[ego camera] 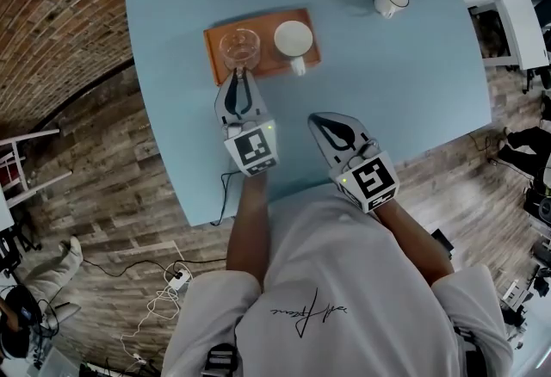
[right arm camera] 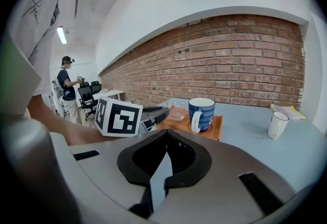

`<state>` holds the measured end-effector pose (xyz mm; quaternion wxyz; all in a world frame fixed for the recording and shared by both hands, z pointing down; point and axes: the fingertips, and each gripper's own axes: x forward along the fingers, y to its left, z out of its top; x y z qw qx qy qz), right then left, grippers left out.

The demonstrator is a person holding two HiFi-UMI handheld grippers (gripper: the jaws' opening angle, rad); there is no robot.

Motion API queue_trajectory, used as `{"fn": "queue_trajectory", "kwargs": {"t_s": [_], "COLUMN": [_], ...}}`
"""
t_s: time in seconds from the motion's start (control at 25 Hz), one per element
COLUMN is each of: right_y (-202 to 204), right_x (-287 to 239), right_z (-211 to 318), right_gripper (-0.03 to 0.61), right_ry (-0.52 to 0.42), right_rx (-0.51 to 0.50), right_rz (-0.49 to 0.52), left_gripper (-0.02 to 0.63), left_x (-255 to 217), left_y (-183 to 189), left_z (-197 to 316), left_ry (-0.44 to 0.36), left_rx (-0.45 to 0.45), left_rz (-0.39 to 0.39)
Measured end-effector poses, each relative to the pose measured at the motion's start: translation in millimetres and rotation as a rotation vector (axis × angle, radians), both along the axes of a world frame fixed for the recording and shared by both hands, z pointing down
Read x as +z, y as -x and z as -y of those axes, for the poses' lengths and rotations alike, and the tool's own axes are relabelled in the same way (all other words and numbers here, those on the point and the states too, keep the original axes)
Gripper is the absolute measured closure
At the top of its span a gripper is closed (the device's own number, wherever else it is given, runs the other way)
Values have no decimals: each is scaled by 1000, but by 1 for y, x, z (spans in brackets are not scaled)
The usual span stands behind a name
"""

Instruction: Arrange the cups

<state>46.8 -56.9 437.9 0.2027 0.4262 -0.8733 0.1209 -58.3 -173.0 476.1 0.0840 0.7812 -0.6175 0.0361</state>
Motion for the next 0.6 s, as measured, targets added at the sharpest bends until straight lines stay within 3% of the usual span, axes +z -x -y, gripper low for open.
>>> {"fn": "queue_trajectory", "kwargs": {"t_s": [0.6], "right_y": [0], "right_x": [11], "right_z": [-7], "right_gripper": [557], "right_ry": [34], "right_rx": [-29], "right_rz": [-50], "left_gripper": [560], "left_x": [11], "left_y": [-6], "left_z": [-9], "left_ry": [-33], "left_rx": [-76], "left_rz": [91]}}
